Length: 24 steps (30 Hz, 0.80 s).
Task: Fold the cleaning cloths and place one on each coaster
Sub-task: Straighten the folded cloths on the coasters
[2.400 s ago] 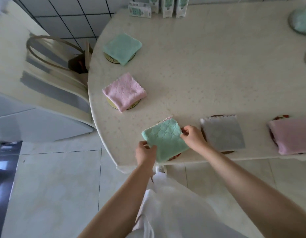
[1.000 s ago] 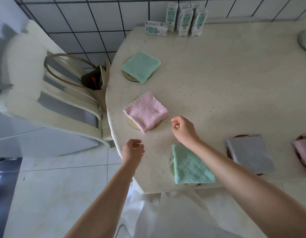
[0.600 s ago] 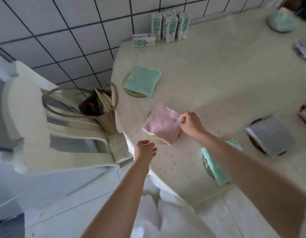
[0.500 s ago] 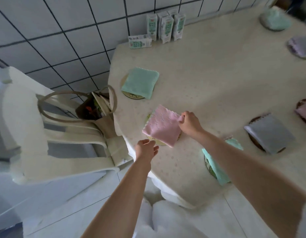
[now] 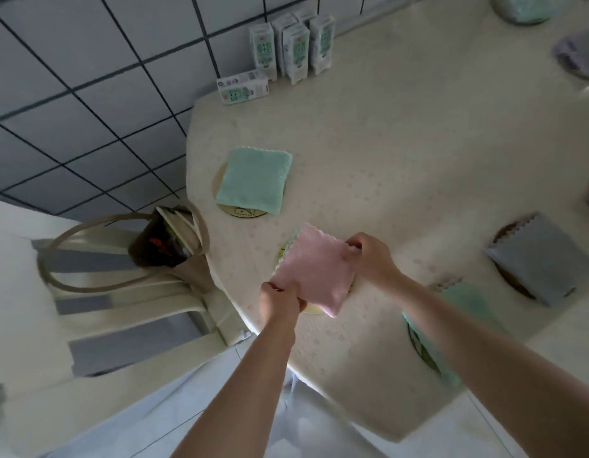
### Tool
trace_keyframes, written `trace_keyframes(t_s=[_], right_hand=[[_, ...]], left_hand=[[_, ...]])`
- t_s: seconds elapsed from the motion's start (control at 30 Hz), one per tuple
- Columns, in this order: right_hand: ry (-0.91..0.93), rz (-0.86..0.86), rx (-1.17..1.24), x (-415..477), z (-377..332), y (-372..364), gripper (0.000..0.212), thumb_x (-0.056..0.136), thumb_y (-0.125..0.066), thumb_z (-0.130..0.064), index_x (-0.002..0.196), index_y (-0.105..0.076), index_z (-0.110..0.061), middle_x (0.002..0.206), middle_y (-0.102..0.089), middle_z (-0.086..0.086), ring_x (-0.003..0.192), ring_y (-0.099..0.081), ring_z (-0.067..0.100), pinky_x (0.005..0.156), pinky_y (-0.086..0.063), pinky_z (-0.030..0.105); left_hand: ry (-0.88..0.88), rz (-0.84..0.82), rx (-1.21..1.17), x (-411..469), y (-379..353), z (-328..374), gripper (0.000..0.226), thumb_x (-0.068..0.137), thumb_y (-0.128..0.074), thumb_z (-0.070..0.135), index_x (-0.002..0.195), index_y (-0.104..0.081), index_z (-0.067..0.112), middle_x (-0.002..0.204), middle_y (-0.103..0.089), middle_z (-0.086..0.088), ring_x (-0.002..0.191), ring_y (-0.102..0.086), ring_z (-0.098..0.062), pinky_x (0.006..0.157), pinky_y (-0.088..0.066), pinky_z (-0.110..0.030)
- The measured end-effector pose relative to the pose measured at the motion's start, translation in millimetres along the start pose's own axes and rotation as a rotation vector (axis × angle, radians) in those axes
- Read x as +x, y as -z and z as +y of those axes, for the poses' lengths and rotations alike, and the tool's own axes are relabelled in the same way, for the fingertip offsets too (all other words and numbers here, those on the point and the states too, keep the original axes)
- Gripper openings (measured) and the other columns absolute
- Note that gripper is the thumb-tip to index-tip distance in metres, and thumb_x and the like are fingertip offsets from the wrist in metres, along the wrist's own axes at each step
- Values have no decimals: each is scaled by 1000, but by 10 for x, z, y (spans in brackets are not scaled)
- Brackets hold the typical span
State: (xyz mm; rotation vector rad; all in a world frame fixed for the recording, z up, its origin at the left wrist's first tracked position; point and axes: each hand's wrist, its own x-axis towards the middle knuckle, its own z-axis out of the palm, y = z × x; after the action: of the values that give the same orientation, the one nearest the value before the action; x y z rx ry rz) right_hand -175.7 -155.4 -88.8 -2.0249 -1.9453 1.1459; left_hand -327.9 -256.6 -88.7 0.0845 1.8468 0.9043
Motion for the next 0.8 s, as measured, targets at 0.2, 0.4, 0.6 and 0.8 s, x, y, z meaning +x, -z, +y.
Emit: trace_keyframes(t_s=[0.2,0.4,0.6,0.8], right_hand=[[-108,38,117,-175,28,-39,15,83,-54,-16,90,-65,-10,82,-65,1,79,-58,18,61,-37,23],[-117,82,164,-362,121,-142,15,85,-60,-20,95,-65,-9,81,-60,1,77,-54,18,61,-27,20],[-212,137,209,-427,188,-121,16,83,-64,-16,97,-67,-11,88,-66,1,80,-53,12,70,-32,18],[-229,132,203,-497,224,-202,11,82,-63,-11,92,-67,-12,82,-61,-1,78,-54,17,66,-30,20]], left_hand=[[-196,10,250,27,113,209,14,79,-64,15,90,-56,10,81,-64,-10,69,-61,-27,69,-57,-51],[-25,-46,38,113,227,204,16,83,-62,2,97,-54,5,98,-64,-18,85,-66,-27,72,-59,-36],[-73,-73,45,152,213,320,33,86,-68,19,115,-52,13,102,-64,-8,90,-67,-25,71,-59,-36],[-364,-177,313,265,242,513,20,84,-69,14,102,-61,13,92,-65,-2,82,-63,-13,65,-50,-18]])
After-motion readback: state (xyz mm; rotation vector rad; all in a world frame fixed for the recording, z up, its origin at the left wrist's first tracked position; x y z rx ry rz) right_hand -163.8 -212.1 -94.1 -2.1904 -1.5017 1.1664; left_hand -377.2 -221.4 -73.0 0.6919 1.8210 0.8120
